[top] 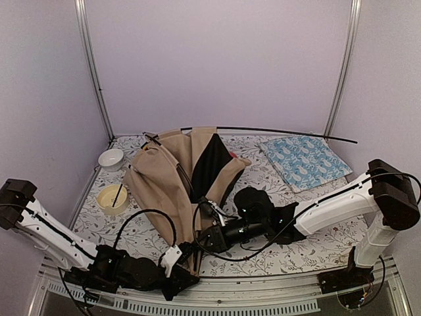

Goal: Set up the pet tent

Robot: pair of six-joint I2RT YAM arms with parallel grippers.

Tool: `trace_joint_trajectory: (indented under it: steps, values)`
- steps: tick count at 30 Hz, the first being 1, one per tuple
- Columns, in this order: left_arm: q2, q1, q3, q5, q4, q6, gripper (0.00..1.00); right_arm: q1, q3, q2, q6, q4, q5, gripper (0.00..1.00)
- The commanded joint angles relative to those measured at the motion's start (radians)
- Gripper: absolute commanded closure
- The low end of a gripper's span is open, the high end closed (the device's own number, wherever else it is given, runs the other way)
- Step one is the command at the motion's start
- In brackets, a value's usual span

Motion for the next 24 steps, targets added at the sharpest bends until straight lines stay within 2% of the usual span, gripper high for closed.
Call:
trace_joint_trajectory:
  steps: [1,24]
  values:
    - [-0.011,-0.073,-0.018,0.264,-0.054,-0.012,1.0,-0.085,0.053,-0.009,0.046,0.207,0.138,1.0]
    - [-0.099,-0.042,-0.043,0.235,-0.069,-0.009,1.0,-0.015,0.071,0.061,0.067,0.212,0.127,1.0]
